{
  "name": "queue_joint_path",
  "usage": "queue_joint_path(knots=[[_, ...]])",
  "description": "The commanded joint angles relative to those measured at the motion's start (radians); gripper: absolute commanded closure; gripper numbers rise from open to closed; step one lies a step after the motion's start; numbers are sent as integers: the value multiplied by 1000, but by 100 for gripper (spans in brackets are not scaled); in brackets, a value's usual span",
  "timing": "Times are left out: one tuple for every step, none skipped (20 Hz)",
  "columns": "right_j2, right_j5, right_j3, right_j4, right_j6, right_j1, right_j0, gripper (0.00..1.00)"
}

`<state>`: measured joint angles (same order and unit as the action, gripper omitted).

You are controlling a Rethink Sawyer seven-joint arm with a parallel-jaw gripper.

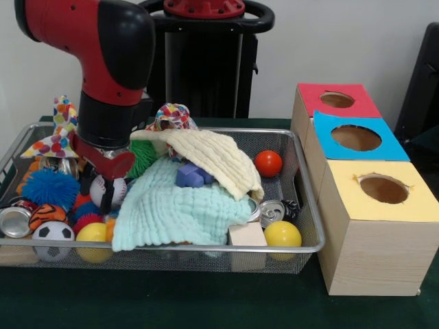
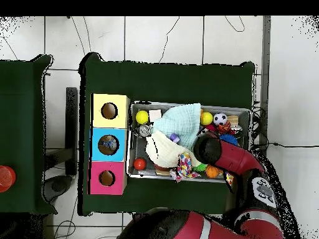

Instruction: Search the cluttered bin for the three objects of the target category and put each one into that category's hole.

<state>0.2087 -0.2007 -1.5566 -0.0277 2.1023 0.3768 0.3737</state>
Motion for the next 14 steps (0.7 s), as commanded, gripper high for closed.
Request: queue_joint_path(knots=[[-72, 39, 28, 54, 162, -74, 8, 0], [-85, 41, 19, 57, 161, -68, 14, 0], [-98, 44, 11, 60, 160, -62, 20, 0], [-121, 42, -4, 66, 159, -45, 30, 0], [-135, 45, -10, 71, 160, -39, 35, 0], [-154, 44, -10, 83, 165, -35, 39, 0], [-149, 26, -2, 91, 165, -34, 30, 0], [-120, -28, 18, 104, 165, -30, 2, 0], [-109, -52, 26, 107, 161, -27, -9, 0], [-94, -91, 38, 104, 146, -18, -22, 0], [-98, -105, 41, 105, 137, -12, -23, 0], [-104, -121, 46, 105, 127, -3, -24, 0], [-103, -128, 47, 112, 130, 0, -28, 0], [-103, -133, 47, 121, 138, 6, -35, 0]])
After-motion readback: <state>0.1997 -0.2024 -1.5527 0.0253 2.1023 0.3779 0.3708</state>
